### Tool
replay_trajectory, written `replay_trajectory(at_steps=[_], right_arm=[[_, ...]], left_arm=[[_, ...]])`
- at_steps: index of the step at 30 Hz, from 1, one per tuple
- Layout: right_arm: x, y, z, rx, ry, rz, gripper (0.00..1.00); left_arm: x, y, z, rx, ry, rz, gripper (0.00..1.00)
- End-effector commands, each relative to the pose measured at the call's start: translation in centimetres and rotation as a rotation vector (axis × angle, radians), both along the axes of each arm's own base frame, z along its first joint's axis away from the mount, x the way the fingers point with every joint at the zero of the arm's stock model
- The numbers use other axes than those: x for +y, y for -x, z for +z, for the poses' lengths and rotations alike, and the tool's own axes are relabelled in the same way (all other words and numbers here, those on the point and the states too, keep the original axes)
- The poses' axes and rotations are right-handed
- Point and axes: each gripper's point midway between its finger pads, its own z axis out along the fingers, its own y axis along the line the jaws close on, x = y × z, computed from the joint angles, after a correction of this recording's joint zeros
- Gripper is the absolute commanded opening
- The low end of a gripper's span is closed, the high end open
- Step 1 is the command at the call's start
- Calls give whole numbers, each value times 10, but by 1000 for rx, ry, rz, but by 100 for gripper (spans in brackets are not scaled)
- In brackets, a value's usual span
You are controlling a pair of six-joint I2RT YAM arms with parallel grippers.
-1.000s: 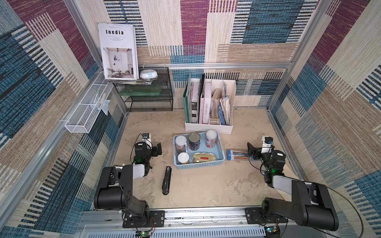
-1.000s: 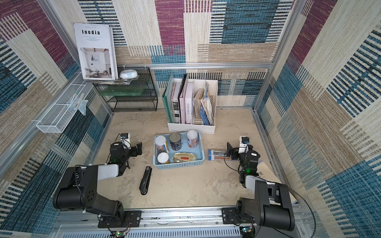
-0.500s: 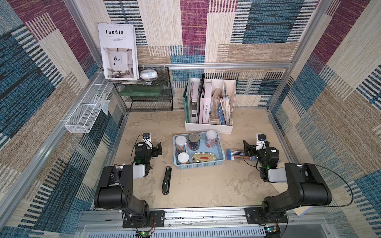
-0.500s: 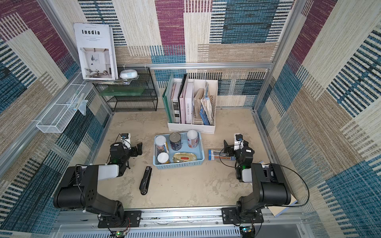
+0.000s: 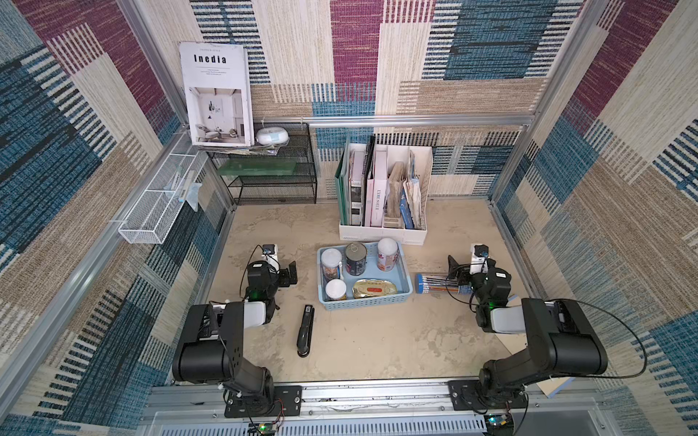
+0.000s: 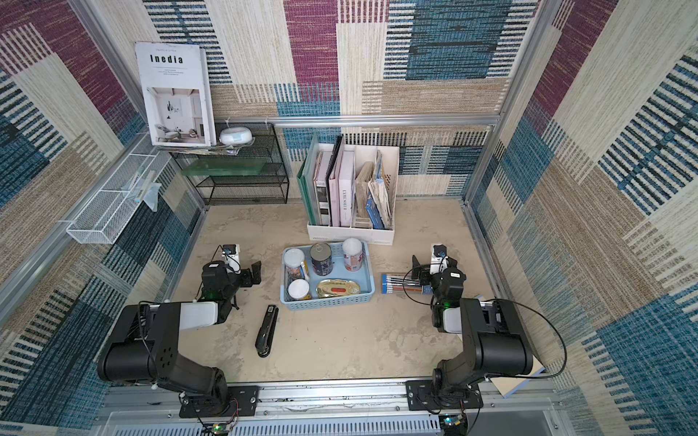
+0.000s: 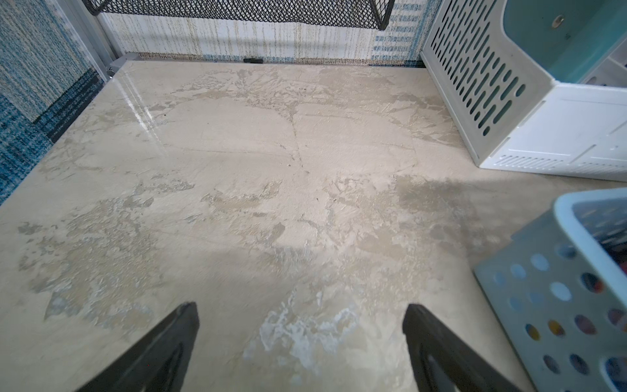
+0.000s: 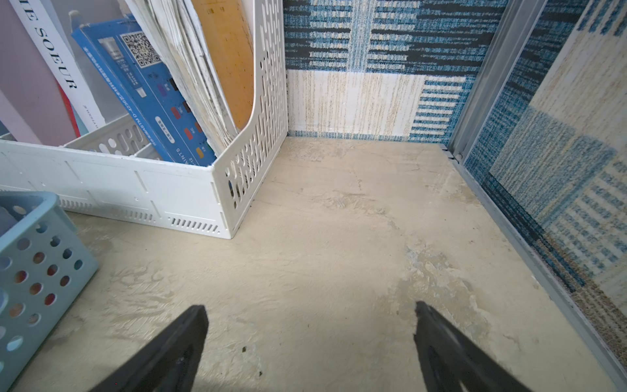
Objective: Put the canned food in the basket
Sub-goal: Reset both arms
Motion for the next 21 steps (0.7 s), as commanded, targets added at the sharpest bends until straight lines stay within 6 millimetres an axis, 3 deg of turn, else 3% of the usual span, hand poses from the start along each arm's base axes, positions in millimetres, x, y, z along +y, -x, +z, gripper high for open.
replay_trajectory(at_steps=[1,21], right_arm=[[-2,-1,4,-14,-4,-11,99],[-2,-2,3,-11,-6,-12,99]], left_arm=[[-1,-3,7,-34,-10,-10,99],[-3,-3,7,-32,-28,-5,99]])
